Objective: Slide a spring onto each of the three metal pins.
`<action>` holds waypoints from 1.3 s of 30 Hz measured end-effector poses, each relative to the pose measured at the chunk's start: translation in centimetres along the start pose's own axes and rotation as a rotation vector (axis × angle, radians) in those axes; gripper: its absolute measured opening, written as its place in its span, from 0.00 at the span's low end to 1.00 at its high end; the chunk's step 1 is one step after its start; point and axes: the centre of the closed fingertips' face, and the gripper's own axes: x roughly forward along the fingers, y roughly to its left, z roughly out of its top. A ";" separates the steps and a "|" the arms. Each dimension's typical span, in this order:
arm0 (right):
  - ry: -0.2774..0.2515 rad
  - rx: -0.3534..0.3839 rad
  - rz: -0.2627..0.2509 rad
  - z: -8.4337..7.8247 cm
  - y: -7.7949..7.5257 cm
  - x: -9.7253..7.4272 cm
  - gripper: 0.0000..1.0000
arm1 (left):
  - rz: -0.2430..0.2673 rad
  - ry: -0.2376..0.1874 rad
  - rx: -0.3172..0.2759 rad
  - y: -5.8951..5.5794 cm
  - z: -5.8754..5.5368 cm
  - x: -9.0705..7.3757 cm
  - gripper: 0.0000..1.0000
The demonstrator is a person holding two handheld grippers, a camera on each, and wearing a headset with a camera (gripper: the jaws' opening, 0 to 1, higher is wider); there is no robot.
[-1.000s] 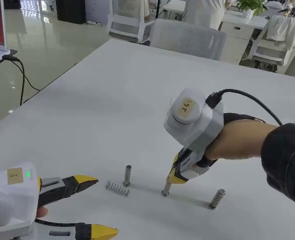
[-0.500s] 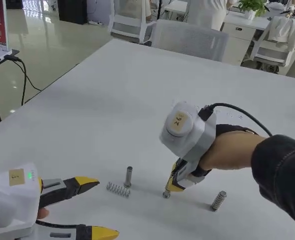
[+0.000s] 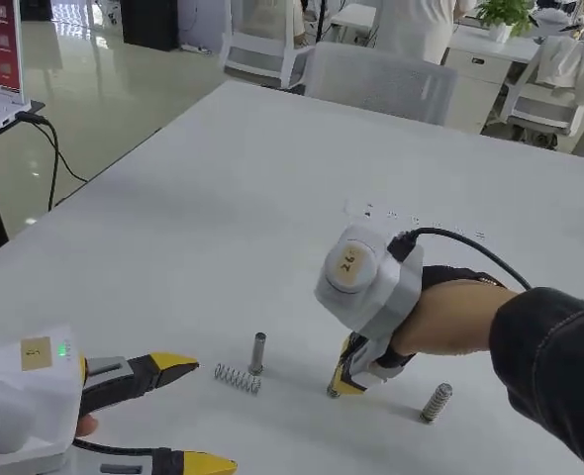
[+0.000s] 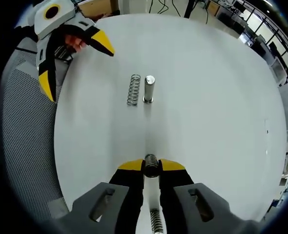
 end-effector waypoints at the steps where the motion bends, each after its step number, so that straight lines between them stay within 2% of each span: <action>1: 0.000 0.001 0.001 0.0 0.0 0.0 0.09 | 0.000 0.000 0.000 0.0 0.0 0.0 0.59; 11: -0.004 0.013 0.001 -0.2 -0.1 0.4 0.09 | 0.001 -0.002 -0.001 0.1 -0.1 0.0 0.59; 14: -0.007 0.016 0.000 -0.2 -0.1 0.4 0.12 | 0.002 -0.002 0.000 0.1 0.0 0.0 0.59; 20: -0.029 0.022 -0.011 0.2 -0.2 -0.5 0.17 | 0.002 0.001 0.001 0.2 -0.1 -0.1 0.59; 28: -0.063 -0.006 -0.024 2.2 0.5 -1.7 0.19 | -0.003 0.000 0.006 -0.1 0.1 0.0 0.59; 30: -0.071 -0.023 -0.027 2.7 0.8 -1.7 0.19 | -0.003 0.000 0.007 -0.1 0.2 0.0 0.59; 34: -0.111 -0.008 -0.005 4.2 1.5 -1.6 0.19 | 0.002 -0.001 0.006 0.1 0.1 -0.2 0.59; 39: -0.132 -0.002 0.006 5.0 2.0 -0.9 0.18 | 0.004 0.002 0.004 0.1 0.0 -0.3 0.59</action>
